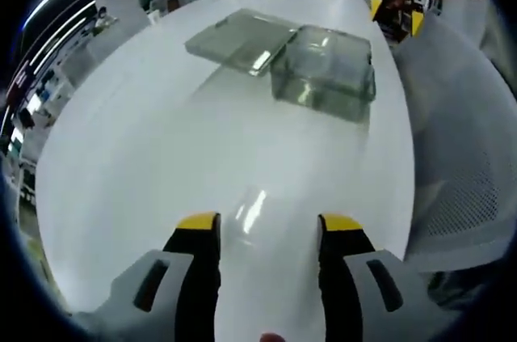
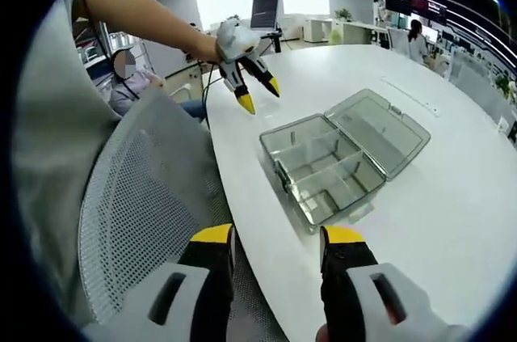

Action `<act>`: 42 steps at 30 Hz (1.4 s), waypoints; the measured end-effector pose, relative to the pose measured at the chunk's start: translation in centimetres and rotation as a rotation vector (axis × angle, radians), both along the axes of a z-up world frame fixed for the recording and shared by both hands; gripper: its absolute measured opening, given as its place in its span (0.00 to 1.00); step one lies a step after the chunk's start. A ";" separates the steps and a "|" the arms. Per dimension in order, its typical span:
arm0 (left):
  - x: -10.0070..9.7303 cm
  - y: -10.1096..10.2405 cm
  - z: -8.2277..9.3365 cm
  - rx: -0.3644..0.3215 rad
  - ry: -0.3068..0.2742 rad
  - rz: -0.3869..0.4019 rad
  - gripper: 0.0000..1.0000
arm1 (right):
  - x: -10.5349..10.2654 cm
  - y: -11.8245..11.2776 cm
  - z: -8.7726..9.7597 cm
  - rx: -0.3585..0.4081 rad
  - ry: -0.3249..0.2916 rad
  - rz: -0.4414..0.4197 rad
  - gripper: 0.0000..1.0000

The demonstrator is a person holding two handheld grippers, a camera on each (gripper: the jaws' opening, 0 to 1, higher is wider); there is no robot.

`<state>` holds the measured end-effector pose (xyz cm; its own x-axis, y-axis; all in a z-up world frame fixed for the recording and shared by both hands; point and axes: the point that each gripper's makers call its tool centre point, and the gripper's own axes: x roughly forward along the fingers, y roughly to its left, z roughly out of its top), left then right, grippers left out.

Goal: Insert the divider into the dual guide fixture by aligning both edges with the guide slots and pushing it downward to the bottom, including one-sided entry, uneven engagement, binding, and posture correction.

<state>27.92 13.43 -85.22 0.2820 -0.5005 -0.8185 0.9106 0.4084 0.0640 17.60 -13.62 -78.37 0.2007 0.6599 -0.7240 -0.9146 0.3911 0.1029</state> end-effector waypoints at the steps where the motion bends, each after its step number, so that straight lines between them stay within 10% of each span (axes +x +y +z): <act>1: 0.0 0.0 -0.1 -0.001 0.001 -0.005 0.44 | 0.0 0.0 0.0 -0.001 0.001 0.001 0.38; 42: -0.3 -1.5 -1.4 -0.009 0.065 -0.087 0.31 | 0.2 0.9 0.9 0.009 -0.009 0.001 0.50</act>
